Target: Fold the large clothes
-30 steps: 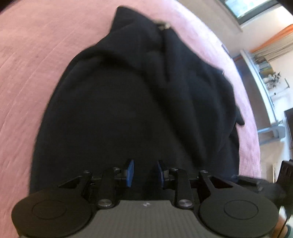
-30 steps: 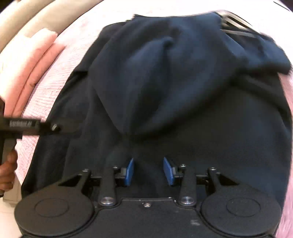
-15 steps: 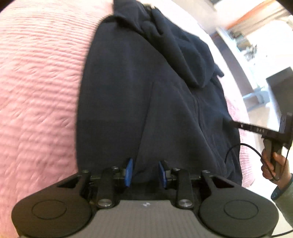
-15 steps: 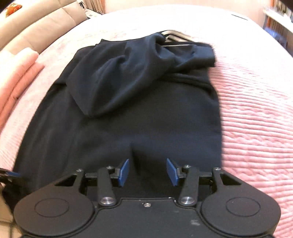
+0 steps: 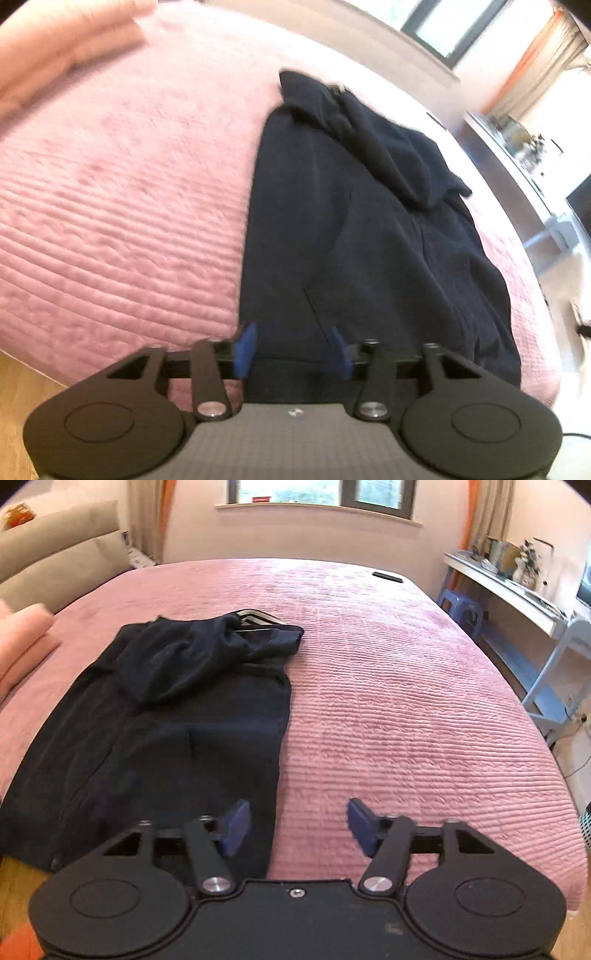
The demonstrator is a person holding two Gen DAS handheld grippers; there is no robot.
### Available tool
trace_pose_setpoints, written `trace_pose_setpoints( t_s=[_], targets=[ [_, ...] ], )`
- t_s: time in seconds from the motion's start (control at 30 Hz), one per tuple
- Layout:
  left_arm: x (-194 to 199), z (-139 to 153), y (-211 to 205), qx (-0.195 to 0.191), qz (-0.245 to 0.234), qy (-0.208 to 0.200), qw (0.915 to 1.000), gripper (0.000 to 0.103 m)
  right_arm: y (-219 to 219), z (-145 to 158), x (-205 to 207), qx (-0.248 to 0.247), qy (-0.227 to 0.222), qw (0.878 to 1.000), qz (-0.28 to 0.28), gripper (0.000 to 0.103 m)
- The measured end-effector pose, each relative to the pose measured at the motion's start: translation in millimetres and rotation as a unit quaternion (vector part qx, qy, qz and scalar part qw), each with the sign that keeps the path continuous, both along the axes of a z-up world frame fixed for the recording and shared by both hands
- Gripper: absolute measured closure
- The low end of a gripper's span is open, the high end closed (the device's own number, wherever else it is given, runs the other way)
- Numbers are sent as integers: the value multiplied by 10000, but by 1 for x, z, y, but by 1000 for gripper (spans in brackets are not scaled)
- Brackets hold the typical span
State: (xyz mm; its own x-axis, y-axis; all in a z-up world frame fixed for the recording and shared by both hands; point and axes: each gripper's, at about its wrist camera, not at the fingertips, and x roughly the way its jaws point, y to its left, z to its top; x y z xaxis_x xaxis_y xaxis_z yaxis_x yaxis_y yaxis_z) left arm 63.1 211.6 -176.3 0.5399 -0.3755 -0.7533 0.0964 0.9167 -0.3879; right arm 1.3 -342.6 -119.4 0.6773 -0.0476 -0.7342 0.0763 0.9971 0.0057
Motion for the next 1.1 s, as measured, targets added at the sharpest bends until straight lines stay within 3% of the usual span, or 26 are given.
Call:
trace_pose_setpoints(
  t_s=[0.13, 0.3, 0.57, 0.73, 0.77, 0.8, 0.83, 0.87, 0.9, 0.93, 1.1],
  targets=[
    [-2, 2, -5, 383, 150, -42, 9991, 42, 0, -30, -1, 530, 51, 9986, -8, 28],
    [-1, -17, 5, -25, 439, 316, 9985, 42, 1, -87, 16, 1383, 566, 9880, -391, 28],
    [-4, -39, 20, -860, 784, 621, 9913, 34, 8, -115, 16, 1484, 877, 9829, -655, 27],
    [0, -48, 7, -600, 728, 761, 9926, 36, 11, -131, 11, 1640, 1065, 9780, -733, 25],
    [0, -50, 4, -581, 720, 757, 9928, 38, 15, -132, 11, 1633, 1066, 9783, -700, 25],
    [0, -51, -1, -503, 733, 748, 9932, 50, 20, -132, 11, 1578, 1057, 9795, -663, 24],
    [0, -51, -5, -321, 742, 729, 9941, 67, 25, -132, 13, 1535, 1073, 9807, -565, 35],
    [0, -49, -10, -135, 708, 683, 9951, 75, 32, -130, 14, 1510, 1082, 9817, -419, 49],
    [0, -48, -10, -250, 656, 620, 9956, 93, 39, -127, 15, 1369, 1090, 9840, -327, 71],
    [-2, -46, -8, -433, 680, 548, 9952, 95, 44, -123, 15, 1231, 1097, 9860, -228, 90],
    [-11, -43, 5, -675, 819, 438, 9934, 97, 41, -103, 0, 955, 945, 9906, -243, 93]
  ],
)
